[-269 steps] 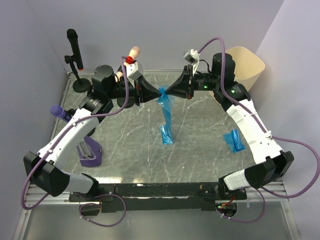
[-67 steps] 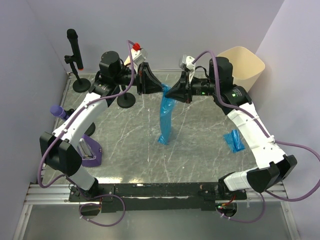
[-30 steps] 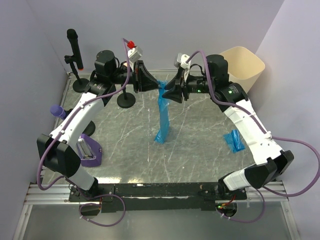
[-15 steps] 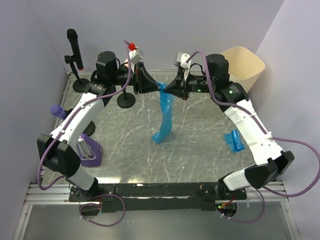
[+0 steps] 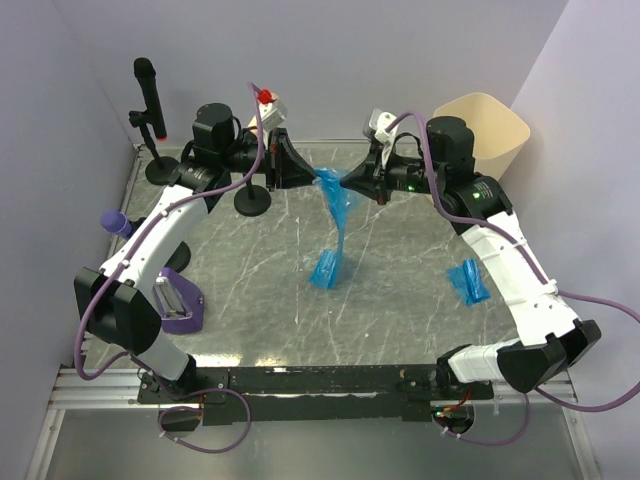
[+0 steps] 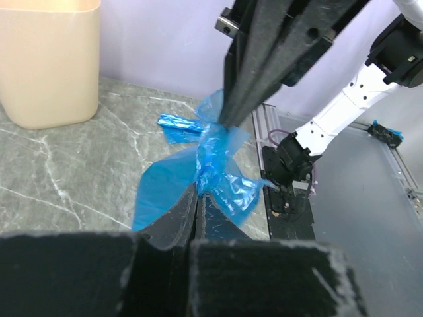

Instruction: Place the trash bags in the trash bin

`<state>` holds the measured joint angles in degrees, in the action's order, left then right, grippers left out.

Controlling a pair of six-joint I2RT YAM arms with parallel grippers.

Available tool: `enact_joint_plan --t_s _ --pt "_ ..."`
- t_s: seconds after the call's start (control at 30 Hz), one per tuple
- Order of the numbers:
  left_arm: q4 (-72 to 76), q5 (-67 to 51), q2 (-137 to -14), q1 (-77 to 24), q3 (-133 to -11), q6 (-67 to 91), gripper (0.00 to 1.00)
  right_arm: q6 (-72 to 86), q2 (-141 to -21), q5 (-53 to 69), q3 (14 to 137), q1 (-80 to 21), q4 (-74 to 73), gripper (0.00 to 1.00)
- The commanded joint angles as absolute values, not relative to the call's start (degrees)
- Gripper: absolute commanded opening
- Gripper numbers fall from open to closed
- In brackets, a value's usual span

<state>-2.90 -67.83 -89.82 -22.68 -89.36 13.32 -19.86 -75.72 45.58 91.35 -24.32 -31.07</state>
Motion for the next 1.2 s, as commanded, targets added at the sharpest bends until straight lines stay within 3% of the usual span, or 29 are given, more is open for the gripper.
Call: enact_joint_plan --t_s 0.0,0.03,0.13,0.27,0.5,1.0,1.17 --pt "-3.6 -71.1 -87.98 -22.5 -91.06 12.66 0.01 -20.92 -71.99 42.02 89.57 -22.94 -30.5 0.0" --pt "-3.52 -71.1 -87.98 -22.5 -90.79 12.83 0.01 -21.79 -71.72 42.19 89.39 -22.94 -30.76 0.0" --pt "-2.64 -71.02 -87.89 -22.5 -90.09 13.71 0.0 -29.34 -71.1 47.88 91.4 -23.55 -34.88 0.23" --pt "-2.46 -71.01 -88.68 -22.59 -90.61 14.33 0.01 -36.1 -71.54 48.43 94.65 -27.14 -38.05 0.4" --pt "-3.95 -70.93 -89.3 -22.68 -91.84 13.71 0.01 -41.58 -74.88 42.81 98.52 -32.6 -39.21 0.43" --pt "-4.83 -70.75 -89.47 -22.59 -92.2 13.18 0.01 -40.34 -78.13 36.74 101.51 -33.75 -35.51 0.42" --pt "-5.71 -70.84 -89.74 -22.68 -92.81 12.66 0.01 -40.34 -77.78 36.39 101.6 -33.75 -34.98 0.48"
